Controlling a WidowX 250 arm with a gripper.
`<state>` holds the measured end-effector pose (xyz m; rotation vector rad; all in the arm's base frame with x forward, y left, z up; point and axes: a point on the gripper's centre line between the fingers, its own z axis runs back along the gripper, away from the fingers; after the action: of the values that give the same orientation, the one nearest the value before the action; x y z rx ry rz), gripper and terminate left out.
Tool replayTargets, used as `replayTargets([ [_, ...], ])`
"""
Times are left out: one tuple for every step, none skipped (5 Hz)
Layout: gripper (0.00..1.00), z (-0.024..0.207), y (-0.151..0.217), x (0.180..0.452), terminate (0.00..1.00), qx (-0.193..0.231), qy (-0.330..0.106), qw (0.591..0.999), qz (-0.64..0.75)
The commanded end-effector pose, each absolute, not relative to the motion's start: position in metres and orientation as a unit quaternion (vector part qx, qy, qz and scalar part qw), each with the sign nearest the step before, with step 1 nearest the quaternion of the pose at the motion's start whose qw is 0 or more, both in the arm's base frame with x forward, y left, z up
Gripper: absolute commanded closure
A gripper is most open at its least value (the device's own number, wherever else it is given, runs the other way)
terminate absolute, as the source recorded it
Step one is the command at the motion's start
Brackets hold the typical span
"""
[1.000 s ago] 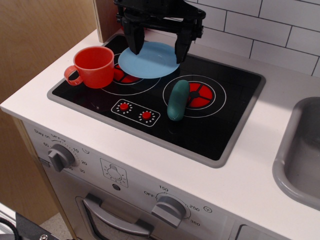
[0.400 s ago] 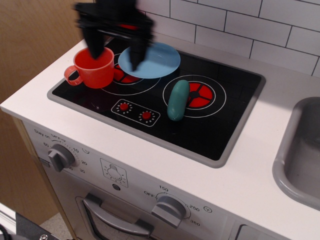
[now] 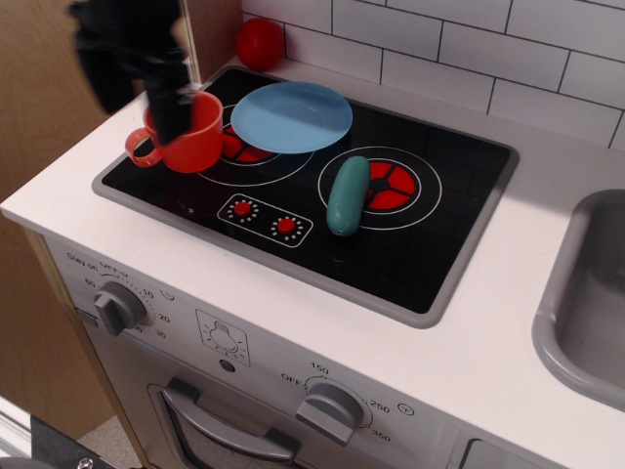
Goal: Put cup on plate
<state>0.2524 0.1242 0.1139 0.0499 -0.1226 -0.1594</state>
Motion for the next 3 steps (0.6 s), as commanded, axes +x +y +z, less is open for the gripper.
replayTargets([
  [0.00,0.112,0.155,0.263,0.00,0.018,-0.091,0.985,-0.147],
  [0.00,0.104,0.150,0.271,0.00,0.021,-0.094,0.986,-0.139],
  [0.00,0.098,0.148,0.274,0.00,0.028,-0.088,0.986,-0.138],
])
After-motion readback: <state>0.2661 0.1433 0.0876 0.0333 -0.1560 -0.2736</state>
